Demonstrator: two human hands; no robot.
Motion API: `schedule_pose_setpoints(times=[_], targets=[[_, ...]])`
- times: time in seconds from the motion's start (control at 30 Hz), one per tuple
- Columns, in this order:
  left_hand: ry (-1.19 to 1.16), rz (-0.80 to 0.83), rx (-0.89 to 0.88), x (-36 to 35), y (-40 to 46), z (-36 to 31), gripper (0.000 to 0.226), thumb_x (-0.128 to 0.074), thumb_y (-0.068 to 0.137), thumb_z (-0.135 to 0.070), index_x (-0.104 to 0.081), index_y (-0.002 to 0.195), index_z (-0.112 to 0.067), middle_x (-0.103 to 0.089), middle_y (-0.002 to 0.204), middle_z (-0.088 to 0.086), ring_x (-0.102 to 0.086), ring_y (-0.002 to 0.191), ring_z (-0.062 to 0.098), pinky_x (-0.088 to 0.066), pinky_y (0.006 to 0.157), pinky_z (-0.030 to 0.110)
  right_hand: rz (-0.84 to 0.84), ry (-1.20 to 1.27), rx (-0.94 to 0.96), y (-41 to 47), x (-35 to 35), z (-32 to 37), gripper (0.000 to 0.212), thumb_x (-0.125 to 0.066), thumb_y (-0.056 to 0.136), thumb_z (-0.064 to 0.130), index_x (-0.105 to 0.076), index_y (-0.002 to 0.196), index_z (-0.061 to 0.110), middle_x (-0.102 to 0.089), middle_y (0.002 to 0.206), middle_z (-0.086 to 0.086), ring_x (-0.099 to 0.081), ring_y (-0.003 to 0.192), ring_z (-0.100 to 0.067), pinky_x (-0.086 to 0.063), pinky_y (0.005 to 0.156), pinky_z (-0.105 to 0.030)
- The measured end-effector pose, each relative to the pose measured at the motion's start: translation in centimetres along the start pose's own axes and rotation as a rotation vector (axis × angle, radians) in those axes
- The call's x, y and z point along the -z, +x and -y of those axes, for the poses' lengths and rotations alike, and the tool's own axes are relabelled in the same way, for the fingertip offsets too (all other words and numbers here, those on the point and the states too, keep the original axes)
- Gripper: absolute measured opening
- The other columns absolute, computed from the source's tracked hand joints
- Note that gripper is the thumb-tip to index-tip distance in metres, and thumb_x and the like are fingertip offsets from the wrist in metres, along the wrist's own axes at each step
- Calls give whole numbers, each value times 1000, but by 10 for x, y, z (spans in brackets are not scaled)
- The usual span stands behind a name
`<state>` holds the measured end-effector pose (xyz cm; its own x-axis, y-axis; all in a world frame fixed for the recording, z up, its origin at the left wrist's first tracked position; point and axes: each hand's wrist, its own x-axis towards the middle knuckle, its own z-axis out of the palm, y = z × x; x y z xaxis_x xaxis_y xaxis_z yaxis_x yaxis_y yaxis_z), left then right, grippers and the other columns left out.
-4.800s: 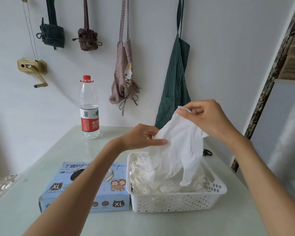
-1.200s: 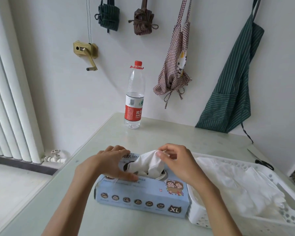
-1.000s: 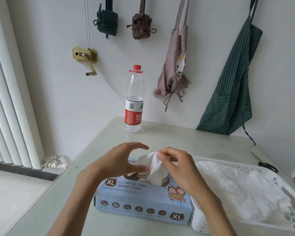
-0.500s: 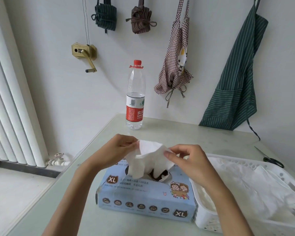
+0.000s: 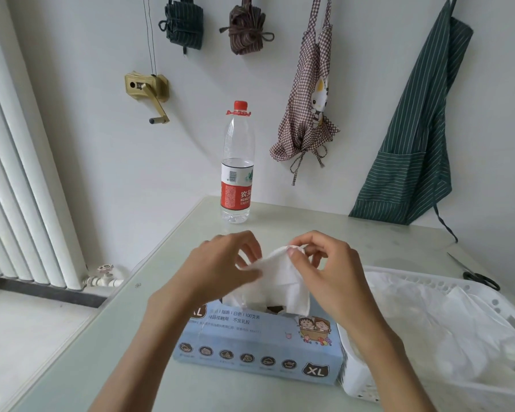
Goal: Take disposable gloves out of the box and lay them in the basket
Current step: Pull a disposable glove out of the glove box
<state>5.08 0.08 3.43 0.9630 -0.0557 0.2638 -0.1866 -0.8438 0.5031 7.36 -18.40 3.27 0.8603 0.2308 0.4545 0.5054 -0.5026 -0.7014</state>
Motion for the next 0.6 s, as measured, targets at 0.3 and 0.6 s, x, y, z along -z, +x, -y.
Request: schedule_pose_setpoints(times=[0.3, 0.6], targets=[[-240, -66, 12, 18, -1, 24, 11, -70, 85, -22, -74, 94, -20, -74, 87, -11, -68, 80, -2, -55, 84, 30, 118, 105, -94, 10, 27, -12, 9, -66, 87, 27, -72, 82, 24, -69, 86, 14, -60, 88, 4, -40, 82, -15], [-456, -93, -109, 14, -1, 5, 19, -58, 93, -23, -68, 77, -24, -66, 68, -19, -57, 67, -8, -40, 68, 9, -78, 644, -242, 14, 37, -14, 14, -59, 92, 19, -66, 80, 19, -55, 79, -3, -51, 79, -15, -41, 79, -28]])
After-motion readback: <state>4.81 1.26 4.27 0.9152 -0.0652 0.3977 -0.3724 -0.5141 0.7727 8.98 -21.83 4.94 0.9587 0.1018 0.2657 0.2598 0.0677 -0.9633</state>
